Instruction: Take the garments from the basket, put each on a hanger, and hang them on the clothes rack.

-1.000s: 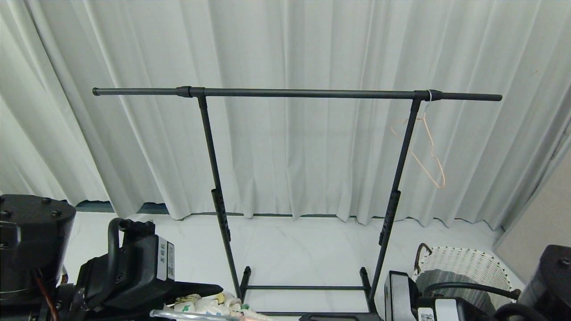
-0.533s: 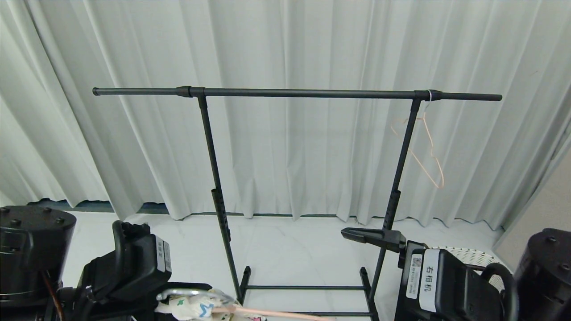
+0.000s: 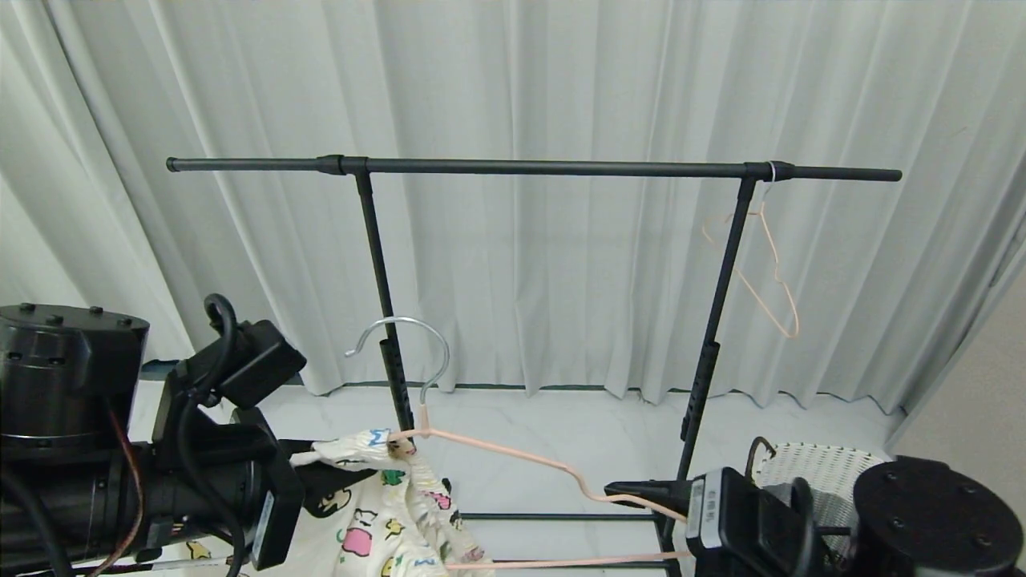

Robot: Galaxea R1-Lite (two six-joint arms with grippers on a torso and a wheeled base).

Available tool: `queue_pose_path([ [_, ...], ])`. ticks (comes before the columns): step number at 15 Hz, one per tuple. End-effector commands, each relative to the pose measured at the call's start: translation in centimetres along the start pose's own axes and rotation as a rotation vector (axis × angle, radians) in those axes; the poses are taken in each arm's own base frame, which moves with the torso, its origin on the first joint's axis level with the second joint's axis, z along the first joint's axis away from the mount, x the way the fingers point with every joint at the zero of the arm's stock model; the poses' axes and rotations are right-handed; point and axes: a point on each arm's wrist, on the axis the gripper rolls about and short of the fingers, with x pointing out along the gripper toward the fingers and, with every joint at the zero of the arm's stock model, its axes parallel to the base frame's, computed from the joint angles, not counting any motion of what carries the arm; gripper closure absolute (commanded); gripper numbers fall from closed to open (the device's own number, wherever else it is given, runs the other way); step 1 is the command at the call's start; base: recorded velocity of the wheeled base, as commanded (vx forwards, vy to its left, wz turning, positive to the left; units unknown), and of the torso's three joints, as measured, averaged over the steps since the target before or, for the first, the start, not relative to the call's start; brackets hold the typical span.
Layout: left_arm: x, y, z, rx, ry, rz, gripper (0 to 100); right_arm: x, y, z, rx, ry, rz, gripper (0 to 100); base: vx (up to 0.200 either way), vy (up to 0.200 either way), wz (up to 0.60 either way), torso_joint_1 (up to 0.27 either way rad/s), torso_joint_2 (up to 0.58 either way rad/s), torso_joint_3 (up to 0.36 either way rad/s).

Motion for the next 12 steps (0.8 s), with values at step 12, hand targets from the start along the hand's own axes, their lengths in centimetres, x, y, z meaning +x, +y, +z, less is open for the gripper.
queue_pose_path([
  [12,3.1,5.9,-0.5,0.210,-0.005,0.316,100,-0.3,-1.9,3.2,0.059,-0.125,-0.160,0,0.000,0.000,0.00,0.000,0.00,0.000],
])
